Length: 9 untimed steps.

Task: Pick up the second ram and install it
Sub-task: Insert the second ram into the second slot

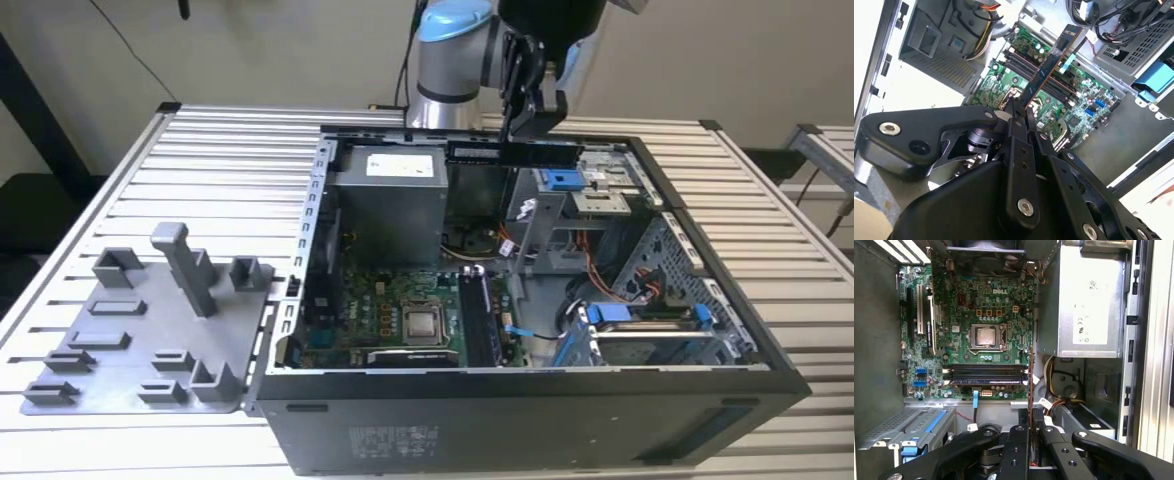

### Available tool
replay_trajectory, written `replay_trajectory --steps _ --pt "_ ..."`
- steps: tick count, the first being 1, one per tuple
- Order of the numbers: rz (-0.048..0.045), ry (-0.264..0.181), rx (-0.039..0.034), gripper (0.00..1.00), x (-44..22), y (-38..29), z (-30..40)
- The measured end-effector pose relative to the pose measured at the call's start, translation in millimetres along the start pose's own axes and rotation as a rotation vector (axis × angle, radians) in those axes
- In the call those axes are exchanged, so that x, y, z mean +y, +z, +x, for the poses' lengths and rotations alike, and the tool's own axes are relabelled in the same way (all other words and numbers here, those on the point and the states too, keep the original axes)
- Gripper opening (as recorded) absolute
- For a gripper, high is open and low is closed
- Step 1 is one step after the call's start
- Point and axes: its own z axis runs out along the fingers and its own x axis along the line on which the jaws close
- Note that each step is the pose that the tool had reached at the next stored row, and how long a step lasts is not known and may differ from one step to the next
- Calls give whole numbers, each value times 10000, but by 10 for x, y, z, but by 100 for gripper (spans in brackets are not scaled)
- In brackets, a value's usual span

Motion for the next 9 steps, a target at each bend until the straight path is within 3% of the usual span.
replay_trajectory --steps 9 --pt "20 299 -3 14 0 1 0"
